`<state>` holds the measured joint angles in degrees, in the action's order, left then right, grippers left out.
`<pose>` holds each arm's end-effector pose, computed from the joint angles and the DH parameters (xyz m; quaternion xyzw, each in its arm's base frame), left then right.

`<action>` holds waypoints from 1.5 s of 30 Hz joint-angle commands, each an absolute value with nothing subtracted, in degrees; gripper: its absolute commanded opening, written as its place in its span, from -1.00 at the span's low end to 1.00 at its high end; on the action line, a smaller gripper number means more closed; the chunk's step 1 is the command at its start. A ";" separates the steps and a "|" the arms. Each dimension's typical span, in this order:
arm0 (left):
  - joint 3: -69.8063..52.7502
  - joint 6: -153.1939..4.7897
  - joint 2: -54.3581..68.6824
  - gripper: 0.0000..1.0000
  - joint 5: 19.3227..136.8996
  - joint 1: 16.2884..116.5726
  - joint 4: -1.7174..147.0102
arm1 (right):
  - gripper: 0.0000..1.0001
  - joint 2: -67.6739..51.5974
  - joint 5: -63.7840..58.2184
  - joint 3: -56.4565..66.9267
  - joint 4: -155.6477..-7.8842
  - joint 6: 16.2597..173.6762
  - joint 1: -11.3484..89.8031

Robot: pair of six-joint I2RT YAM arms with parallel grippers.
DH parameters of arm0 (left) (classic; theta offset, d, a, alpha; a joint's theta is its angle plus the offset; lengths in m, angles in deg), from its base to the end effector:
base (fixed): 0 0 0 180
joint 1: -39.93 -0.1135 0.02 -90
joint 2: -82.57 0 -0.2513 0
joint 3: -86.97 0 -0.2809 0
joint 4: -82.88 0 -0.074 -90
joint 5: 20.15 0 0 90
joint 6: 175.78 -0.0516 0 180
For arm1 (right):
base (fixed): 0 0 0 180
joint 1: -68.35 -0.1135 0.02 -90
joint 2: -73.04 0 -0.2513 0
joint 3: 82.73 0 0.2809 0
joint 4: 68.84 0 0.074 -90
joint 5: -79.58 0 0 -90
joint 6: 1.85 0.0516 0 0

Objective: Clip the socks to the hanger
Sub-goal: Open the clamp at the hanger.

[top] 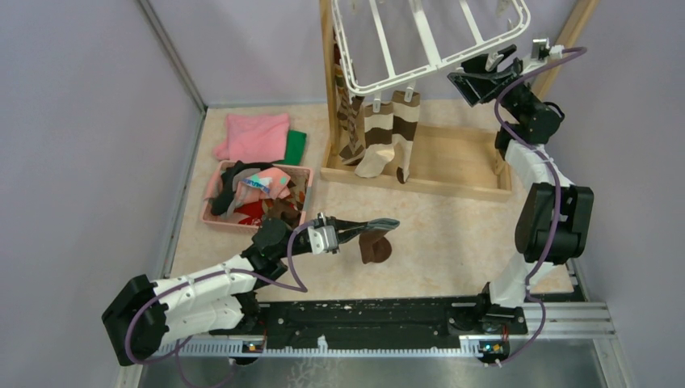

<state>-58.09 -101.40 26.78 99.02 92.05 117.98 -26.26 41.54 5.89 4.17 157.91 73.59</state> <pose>0.1377 -0.2180 0.2506 0.4962 0.3826 -0.3861 0.6771 0.3879 0.0052 0.4031 -0.2066 0.4295 0.5545 0.6822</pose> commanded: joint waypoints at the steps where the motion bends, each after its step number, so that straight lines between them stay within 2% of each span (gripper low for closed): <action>1: -55.57 -102.31 26.79 -1.00 100.74 91.93 119.25 | 0.60 -26.12 41.52 8.67 17.45 158.55 73.25; 11: -55.47 -102.20 26.72 -1.00 100.90 91.96 119.16 | 0.46 -26.01 41.60 8.60 17.44 158.64 73.35; 24: -55.47 -102.08 27.30 -1.00 101.05 91.95 118.87 | 0.04 -26.01 41.52 9.36 17.39 159.41 73.45; 28: -55.47 -102.05 27.23 -1.00 101.10 91.96 118.92 | -0.49 -26.18 41.60 9.75 17.44 159.76 73.45; 30: -55.39 -102.06 27.19 -1.00 101.18 91.92 118.95 | -0.64 -26.27 41.61 9.84 17.44 159.86 73.45; 38: -55.02 -101.76 26.90 -1.00 101.24 91.96 119.22 | -0.99 -26.20 41.68 9.59 17.44 160.09 73.45; 45: -50.43 -100.03 23.75 -1.00 100.43 91.96 119.67 | -1.00 -25.77 41.69 8.65 17.44 160.66 73.50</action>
<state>-55.51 -100.87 25.77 100.05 92.05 116.82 -26.48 41.76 7.36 4.17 159.96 73.61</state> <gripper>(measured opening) 0.012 0.220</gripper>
